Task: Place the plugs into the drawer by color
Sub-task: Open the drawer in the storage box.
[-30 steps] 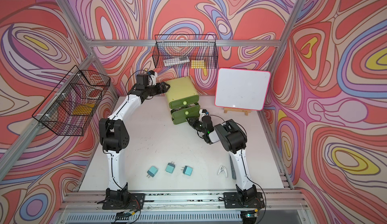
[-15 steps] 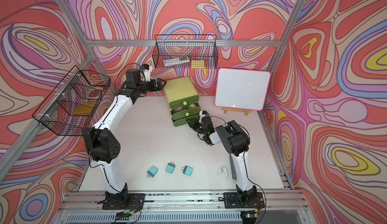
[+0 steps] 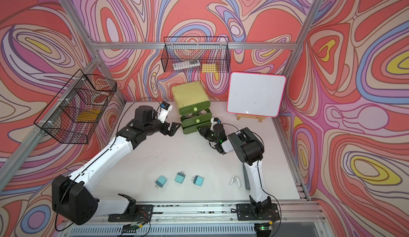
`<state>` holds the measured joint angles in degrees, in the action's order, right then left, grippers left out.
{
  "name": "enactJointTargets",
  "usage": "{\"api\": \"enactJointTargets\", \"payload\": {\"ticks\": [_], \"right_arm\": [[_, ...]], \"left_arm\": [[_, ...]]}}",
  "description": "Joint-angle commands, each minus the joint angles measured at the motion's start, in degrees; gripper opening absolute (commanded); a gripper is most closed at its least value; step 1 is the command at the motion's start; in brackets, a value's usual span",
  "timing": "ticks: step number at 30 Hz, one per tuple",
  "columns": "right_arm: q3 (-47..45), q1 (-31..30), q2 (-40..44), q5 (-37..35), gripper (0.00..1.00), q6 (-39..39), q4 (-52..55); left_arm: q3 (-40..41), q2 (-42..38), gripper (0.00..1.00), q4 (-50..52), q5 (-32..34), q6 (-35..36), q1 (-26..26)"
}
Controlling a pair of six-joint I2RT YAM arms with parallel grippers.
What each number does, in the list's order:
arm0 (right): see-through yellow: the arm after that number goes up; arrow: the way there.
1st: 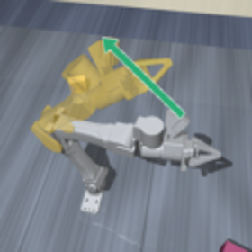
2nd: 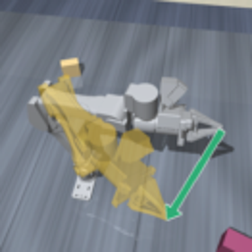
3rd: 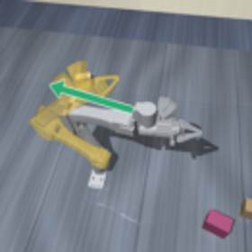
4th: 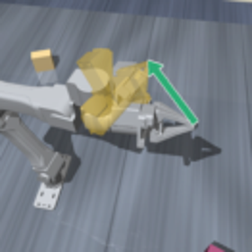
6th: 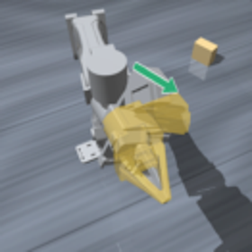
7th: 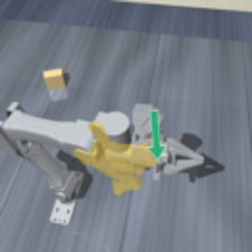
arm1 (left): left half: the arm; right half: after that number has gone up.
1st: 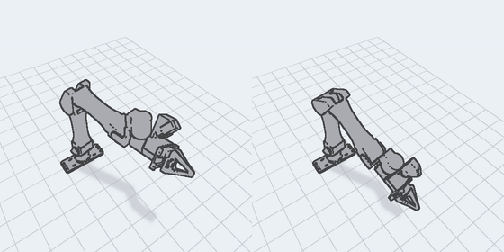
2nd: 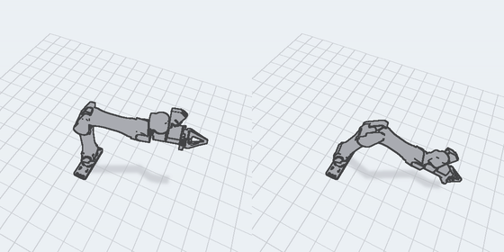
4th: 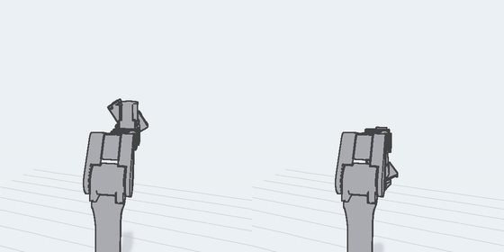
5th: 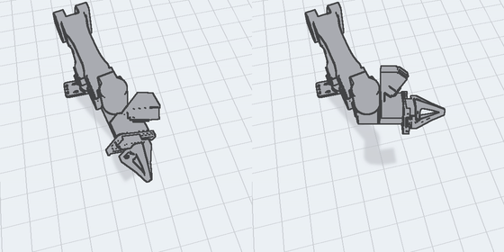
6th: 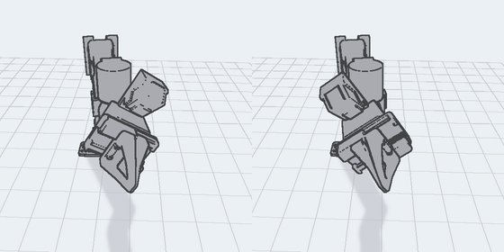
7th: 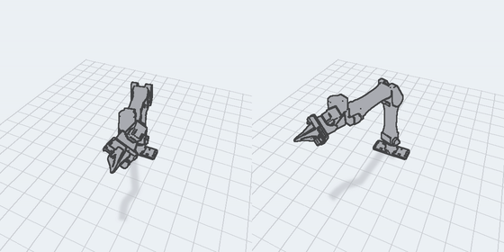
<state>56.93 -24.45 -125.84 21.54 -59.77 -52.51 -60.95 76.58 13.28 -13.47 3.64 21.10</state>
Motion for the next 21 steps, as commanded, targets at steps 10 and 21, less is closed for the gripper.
{"api": "enactJointTargets", "payload": {"ticks": [10,21], "right_arm": [[-3.2,-0.4,3.4,1.4,0.01,-0.6,-0.2],[-2.8,-0.3,4.1,2.1,0.01,-0.2,0.8]], "left_arm": [[15.4,6.2,0.99,-35.7,6.7,-13.7,0.6],[17.8,15.0,0.99,-48.9,8.2,-16.2,1.2]]}}
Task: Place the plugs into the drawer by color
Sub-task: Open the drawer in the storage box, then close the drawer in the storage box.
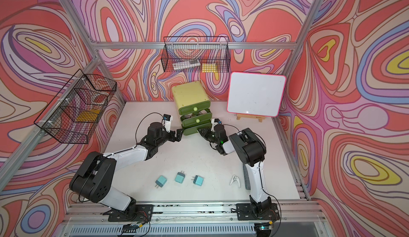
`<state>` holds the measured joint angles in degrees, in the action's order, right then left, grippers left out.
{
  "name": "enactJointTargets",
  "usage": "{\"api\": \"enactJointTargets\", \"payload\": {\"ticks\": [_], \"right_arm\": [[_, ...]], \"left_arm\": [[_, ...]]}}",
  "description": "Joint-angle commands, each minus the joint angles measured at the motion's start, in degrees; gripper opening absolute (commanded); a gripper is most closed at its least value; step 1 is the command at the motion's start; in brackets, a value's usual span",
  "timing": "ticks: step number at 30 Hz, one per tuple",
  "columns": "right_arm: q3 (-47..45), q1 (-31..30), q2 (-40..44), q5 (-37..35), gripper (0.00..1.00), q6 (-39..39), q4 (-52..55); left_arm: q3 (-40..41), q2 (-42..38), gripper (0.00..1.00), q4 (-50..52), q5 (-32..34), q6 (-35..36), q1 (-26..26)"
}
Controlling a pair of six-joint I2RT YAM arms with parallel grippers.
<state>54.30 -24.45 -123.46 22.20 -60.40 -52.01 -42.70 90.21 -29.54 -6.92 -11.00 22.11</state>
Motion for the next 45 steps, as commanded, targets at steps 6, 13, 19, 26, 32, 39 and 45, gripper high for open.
{"api": "enactJointTargets", "payload": {"ticks": [6,13,19,26,32,39,45], "right_arm": [[0.0,-0.3,1.8,2.0,0.01,0.0,0.2],[0.1,-0.3,1.8,2.2,0.01,0.2,0.6],[-0.1,-0.3,2.3,2.4,0.01,0.5,1.2],[-0.4,-0.3,2.9,2.2,0.01,1.0,1.9],[-0.8,-0.3,3.1,2.0,0.01,1.4,2.4],[-1.3,-0.3,3.6,1.6,0.01,1.8,2.8],[-2.5,-0.3,4.7,0.9,0.01,2.4,3.1]], "left_arm": [[-1.5,5.9,0.99,-9.6,4.1,-2.2,0.3],[-4.4,10.1,0.99,-11.6,8.1,-2.5,0.6],[-5.4,12.6,0.99,-15.0,10.8,-4.1,1.1],[-7.4,14.6,0.95,-15.2,14.7,-4.9,1.4],[-10.7,15.1,0.93,-11.4,21.6,-4.5,3.1],[-13.0,15.6,0.94,-10.2,25.3,-4.7,4.9],[-14.6,15.7,0.94,-8.1,25.3,-4.6,4.9]]}}
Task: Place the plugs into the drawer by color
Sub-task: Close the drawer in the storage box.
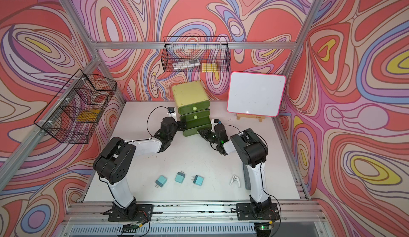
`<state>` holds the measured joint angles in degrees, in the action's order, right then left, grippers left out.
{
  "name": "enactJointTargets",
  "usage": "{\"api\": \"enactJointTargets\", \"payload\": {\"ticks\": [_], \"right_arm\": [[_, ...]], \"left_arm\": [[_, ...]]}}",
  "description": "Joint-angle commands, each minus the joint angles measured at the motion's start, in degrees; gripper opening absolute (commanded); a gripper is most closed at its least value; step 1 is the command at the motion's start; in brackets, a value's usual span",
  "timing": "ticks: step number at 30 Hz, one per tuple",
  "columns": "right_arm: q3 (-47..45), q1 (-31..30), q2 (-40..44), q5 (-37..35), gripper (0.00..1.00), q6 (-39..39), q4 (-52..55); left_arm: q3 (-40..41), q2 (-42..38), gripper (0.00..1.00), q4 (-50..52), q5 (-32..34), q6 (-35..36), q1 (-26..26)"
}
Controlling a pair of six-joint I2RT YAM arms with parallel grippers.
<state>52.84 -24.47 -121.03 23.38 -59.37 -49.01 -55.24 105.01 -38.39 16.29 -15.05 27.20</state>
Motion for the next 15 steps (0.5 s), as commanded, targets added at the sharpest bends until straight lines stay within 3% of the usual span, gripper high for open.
{"api": "enactJointTargets", "payload": {"ticks": [1,15], "right_arm": [[-1.4,-0.3,2.7,-0.6,0.01,1.6,0.4],[-8.1,-1.3,6.9,-4.2,0.01,2.2,0.5]], "left_arm": [[-2.2,0.8,0.94,1.4,2.0,-0.7,-0.2],[-1.9,-2.6,0.95,4.1,-1.1,-0.5,-0.2]]}}
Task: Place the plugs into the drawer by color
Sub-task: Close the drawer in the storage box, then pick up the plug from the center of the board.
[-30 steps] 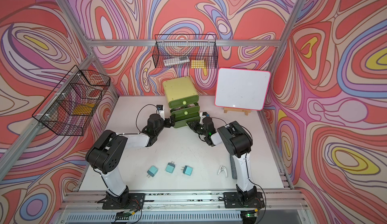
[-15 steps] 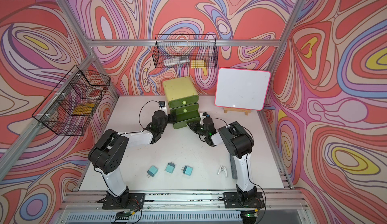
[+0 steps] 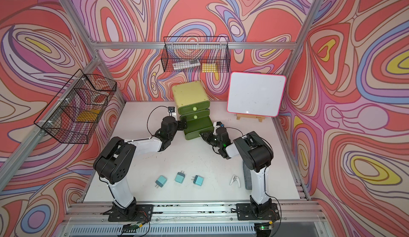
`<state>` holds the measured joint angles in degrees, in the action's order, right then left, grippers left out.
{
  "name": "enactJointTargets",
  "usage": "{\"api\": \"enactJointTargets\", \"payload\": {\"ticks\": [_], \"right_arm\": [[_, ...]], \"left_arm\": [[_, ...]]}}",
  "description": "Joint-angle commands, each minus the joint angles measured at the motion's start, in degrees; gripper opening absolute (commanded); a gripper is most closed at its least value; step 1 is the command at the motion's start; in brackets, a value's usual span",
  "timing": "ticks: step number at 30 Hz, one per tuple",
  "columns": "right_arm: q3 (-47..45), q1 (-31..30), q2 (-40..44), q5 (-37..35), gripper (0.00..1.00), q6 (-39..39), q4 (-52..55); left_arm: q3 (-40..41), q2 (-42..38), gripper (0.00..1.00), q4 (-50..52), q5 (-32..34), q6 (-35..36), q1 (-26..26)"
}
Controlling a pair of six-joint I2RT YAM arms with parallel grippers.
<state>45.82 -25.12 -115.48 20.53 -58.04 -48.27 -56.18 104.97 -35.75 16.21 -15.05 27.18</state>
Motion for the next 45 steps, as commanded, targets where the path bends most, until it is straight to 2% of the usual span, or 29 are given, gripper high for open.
{"api": "enactJointTargets", "payload": {"ticks": [1,7,15,20,28,35,40,45], "right_arm": [[-1.3,-0.9,1.6,-1.5,0.01,1.0,-0.1],[-2.1,-2.2,3.8,-2.6,0.01,2.2,2.4],[-3.8,-3.3,5.6,-3.6,0.02,2.8,4.0],[-5.2,-3.6,6.8,-4.1,0.02,3.2,4.2],[-7.0,-3.8,10.1,-4.1,0.07,5.6,6.0],[-4.8,-3.9,17.9,-4.7,0.22,15.6,20.2],[-1.1,-4.3,24.5,-5.5,0.33,26.8,36.9],[2.6,-8.2,29.6,-10.1,0.4,38.3,53.7]], "left_arm": [[-0.8,-3.2,0.95,1.8,-1.3,-0.6,0.0],[0.2,-8.5,0.96,3.9,-2.0,0.2,0.5],[-2.3,-16.1,0.96,12.6,-5.3,-1.6,0.6],[-8.1,-18.0,0.96,20.1,-5.2,2.1,0.6],[-19.2,-15.9,0.99,33.6,-3.8,5.9,0.3],[-32.0,-10.0,0.99,45.0,-7.0,4.8,-2.2],[-40.4,-4.7,0.98,53.0,-10.0,4.4,-3.7],[-46.3,0.2,0.97,58.5,-13.6,1.6,-6.0]]}}
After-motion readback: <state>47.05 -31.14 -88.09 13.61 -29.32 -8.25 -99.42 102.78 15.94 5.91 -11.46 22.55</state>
